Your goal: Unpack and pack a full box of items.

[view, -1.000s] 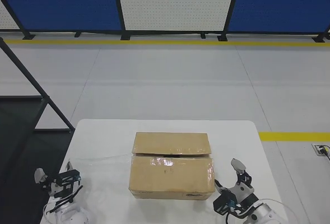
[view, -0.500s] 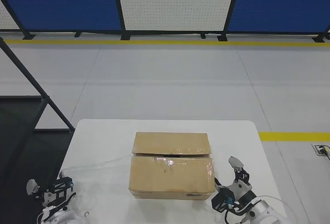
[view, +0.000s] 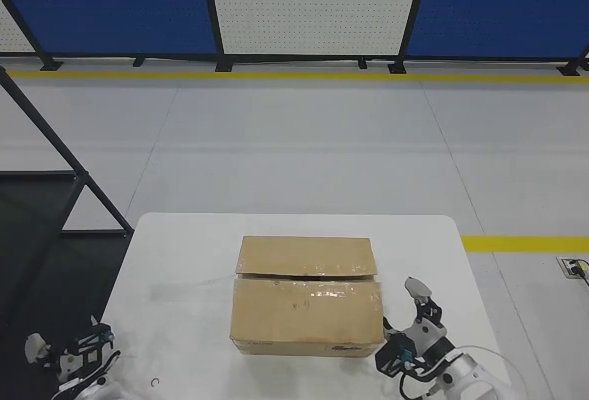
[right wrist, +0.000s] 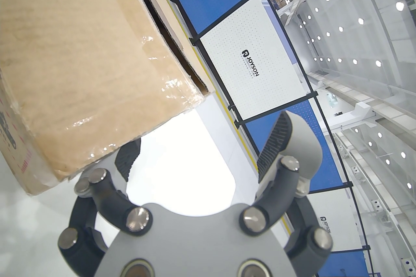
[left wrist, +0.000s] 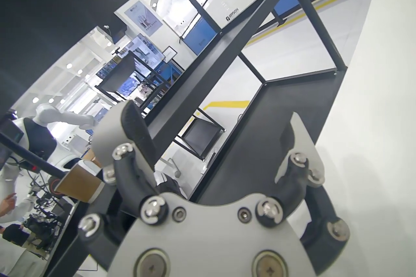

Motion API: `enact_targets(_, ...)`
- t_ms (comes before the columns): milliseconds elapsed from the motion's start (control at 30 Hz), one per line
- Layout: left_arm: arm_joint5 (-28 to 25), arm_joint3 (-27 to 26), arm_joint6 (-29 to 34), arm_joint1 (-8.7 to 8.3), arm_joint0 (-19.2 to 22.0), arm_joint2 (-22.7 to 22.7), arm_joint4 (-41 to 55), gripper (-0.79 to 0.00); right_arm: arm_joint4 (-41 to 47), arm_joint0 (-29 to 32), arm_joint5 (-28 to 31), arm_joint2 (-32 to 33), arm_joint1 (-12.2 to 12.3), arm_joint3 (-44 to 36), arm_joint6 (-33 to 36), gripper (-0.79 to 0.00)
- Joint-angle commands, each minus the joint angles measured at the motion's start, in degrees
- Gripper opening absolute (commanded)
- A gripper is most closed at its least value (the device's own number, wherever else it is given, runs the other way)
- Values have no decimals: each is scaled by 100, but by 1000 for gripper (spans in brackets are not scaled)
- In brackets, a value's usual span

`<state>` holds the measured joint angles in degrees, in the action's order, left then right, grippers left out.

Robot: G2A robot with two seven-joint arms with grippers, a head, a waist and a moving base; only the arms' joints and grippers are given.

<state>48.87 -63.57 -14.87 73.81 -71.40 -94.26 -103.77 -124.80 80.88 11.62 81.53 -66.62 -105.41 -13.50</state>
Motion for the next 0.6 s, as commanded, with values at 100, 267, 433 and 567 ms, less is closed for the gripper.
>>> enact_targets(100,-325,-754,-102,14,-247,-6,77,0,-49,-40,17,-27,4,-22,7,0)
enact_targets(267,-1278,-1737,-379,-29,-645,-86,58,0,-162,-113,112,88,29,-189,32,0)
enact_targets(433,-2263,-2622,-531,-89,-1035,-330,160,0,-213,-151,290,353,70,-425,66,0)
enact_targets(567,-3226,-3165,-625,-129,-1243,-510,577,0,-112,-197,445,555,97,-519,50,0)
